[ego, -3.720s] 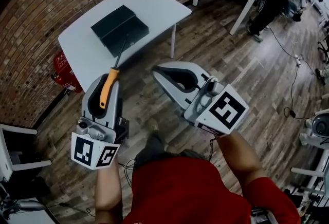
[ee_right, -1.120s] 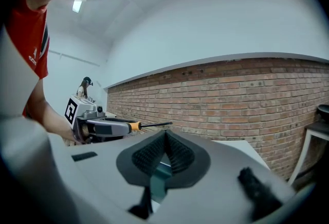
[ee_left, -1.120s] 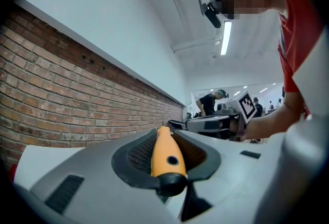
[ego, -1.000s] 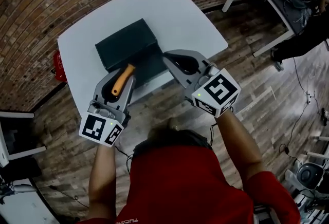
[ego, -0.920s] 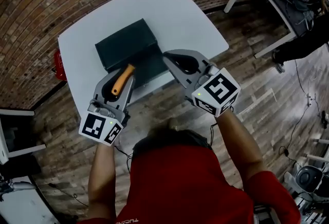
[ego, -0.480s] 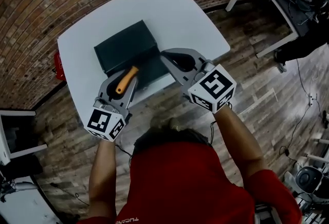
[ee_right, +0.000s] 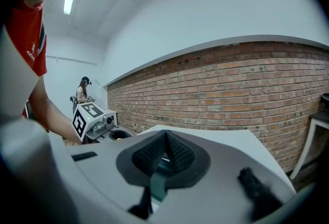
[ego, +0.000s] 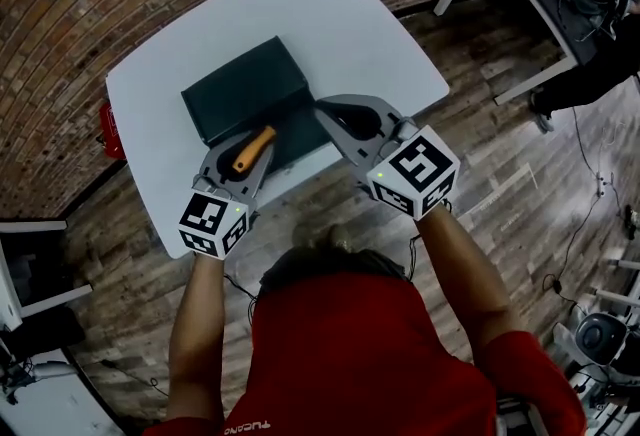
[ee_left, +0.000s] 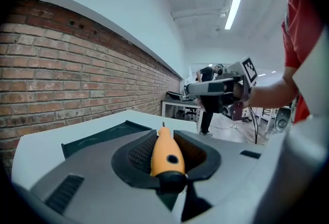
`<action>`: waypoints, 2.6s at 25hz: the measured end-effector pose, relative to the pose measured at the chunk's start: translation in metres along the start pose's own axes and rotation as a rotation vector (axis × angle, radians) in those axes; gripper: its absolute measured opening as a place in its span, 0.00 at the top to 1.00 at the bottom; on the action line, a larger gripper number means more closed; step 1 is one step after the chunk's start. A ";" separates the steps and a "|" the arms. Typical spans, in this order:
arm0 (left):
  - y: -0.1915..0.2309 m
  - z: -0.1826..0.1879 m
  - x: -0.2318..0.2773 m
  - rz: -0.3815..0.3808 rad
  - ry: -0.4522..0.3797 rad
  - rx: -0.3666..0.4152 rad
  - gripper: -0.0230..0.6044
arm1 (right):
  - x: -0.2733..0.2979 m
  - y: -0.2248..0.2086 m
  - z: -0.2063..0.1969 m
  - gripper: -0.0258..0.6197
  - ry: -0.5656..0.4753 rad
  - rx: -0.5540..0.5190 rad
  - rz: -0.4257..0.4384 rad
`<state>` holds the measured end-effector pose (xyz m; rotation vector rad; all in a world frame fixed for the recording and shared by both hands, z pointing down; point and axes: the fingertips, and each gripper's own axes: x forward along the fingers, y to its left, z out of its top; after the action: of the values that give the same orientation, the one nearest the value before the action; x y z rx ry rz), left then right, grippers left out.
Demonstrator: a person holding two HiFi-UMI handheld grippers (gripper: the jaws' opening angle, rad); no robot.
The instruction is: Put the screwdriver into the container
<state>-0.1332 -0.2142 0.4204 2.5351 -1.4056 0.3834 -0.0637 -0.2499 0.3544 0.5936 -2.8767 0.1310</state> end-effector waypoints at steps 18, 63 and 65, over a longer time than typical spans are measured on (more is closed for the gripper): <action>0.011 -0.034 0.032 -0.025 0.167 0.013 0.79 | -0.002 -0.003 -0.009 0.91 0.009 0.011 -0.028; 0.026 -0.102 0.072 -0.059 0.536 0.024 0.79 | -0.002 -0.030 -0.028 0.91 0.018 0.077 -0.038; 0.027 -0.103 0.072 -0.059 0.540 0.024 0.79 | -0.001 -0.031 -0.029 0.91 0.019 0.077 -0.039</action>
<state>-0.1320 -0.2536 0.5430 2.2350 -1.1159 0.9869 -0.0451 -0.2742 0.3837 0.6592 -2.8509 0.2414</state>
